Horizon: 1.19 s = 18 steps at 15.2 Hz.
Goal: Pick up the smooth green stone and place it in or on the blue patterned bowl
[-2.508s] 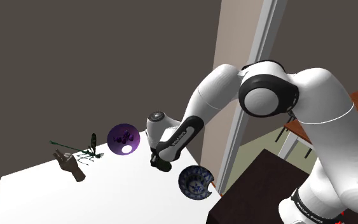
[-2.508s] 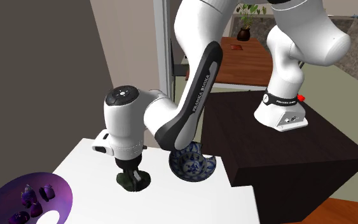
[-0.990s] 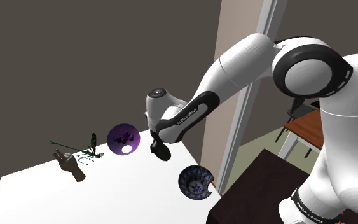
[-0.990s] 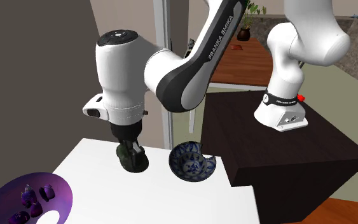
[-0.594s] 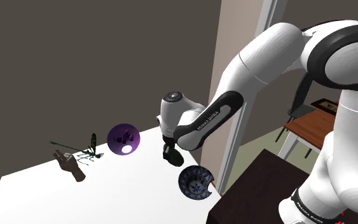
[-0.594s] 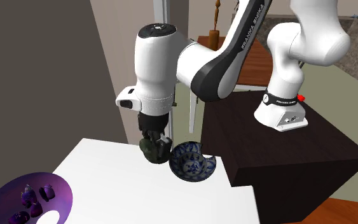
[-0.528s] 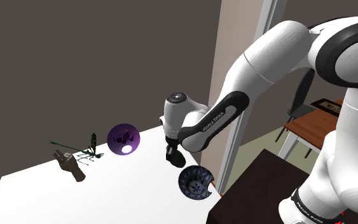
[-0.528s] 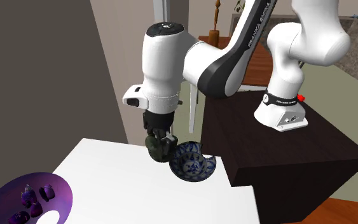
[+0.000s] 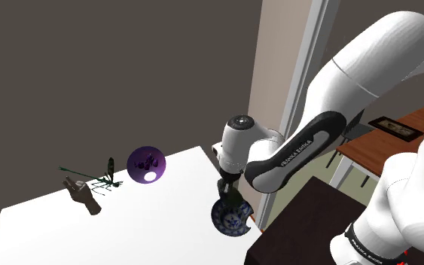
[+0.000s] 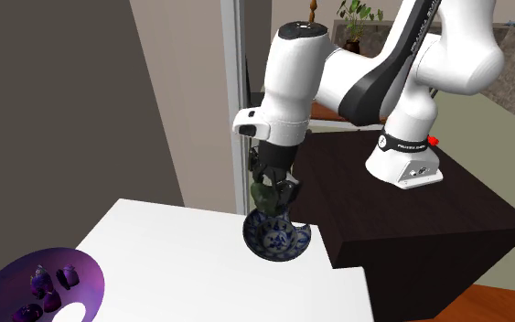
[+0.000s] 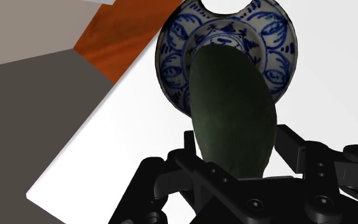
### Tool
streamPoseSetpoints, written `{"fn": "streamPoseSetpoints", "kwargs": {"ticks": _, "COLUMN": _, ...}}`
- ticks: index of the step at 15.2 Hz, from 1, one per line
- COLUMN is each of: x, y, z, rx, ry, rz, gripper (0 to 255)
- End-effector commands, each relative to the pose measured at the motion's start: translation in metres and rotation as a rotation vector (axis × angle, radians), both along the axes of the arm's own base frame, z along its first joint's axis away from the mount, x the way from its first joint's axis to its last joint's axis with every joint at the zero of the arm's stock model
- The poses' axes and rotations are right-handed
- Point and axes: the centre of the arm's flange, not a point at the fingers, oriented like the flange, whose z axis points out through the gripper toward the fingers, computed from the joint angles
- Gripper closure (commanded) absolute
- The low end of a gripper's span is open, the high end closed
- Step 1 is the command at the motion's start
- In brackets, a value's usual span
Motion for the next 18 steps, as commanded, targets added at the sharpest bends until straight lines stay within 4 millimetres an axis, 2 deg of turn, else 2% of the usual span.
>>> {"fn": "streamPoseSetpoints", "kwargs": {"ticks": 1, "x": -0.009, "y": 0.0, "z": -0.008, "rx": 0.0, "ry": -0.001, "rz": 0.0, "gripper": 255}}
{"fn": "streamPoseSetpoints", "kwargs": {"ticks": 15, "x": -0.009, "y": 0.0, "z": -0.082, "rx": 0.0, "ry": -0.001, "rz": 0.0, "gripper": 255}}
{"fn": "streamPoseSetpoints", "kwargs": {"ticks": 18, "x": -0.009, "y": 0.0, "z": -0.086, "rx": 0.0, "ry": -0.001, "rz": 0.0, "gripper": 255}}
